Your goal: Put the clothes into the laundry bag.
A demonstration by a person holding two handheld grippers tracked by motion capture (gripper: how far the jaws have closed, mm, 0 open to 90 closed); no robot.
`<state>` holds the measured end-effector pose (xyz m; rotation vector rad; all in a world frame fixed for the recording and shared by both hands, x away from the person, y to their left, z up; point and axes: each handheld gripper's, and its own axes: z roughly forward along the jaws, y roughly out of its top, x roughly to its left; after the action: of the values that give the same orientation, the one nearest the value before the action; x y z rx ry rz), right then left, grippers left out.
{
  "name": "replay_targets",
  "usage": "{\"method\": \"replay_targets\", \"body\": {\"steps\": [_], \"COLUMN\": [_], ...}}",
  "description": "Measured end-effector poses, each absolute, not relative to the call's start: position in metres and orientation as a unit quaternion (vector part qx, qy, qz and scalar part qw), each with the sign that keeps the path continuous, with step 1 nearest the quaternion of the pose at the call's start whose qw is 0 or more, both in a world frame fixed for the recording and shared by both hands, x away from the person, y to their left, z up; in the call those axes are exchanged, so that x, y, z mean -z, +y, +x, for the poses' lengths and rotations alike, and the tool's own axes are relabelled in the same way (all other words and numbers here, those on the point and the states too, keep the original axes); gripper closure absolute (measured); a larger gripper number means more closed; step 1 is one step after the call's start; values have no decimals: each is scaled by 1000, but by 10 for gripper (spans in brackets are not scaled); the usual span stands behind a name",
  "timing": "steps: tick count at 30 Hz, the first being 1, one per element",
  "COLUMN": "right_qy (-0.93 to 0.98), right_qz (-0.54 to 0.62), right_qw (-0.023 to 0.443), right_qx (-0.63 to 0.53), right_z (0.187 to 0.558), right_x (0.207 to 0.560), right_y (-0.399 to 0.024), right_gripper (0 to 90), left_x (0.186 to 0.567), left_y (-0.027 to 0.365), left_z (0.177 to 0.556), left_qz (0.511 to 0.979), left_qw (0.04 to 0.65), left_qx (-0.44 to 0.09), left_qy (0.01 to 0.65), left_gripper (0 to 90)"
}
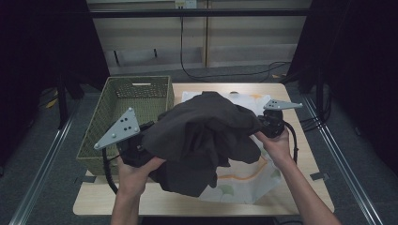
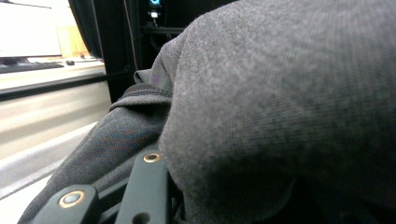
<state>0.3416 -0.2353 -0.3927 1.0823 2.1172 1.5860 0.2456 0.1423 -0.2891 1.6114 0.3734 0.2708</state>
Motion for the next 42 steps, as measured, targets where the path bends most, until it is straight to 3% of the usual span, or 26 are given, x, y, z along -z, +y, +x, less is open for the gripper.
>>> {"method": "replay_targets", "body": {"steps": [13, 28, 32, 42], "right_qy": [735, 736, 741, 748], "right_qz": [374, 375, 369, 360], "right_qw": [138, 135, 133, 128], "right_qx": [-549, -548, -545, -543], "right_z": [341, 342, 342, 339], "right_x": [394, 397, 398, 398], "right_y": [-235, -234, -229, -222], "right_gripper": [897, 897, 897, 898], "left_x": [314, 343, 345, 341], "left_y": [110, 108, 96, 82], "left_z": [247, 250, 259, 272], "left_qz": [729, 758, 779, 780], "left_qw": [663, 629, 598, 594], "left_qx": [-76, -77, -103, -111], "left_qy": [155, 158, 159, 165], "left_gripper": [643, 641, 641, 641]}}
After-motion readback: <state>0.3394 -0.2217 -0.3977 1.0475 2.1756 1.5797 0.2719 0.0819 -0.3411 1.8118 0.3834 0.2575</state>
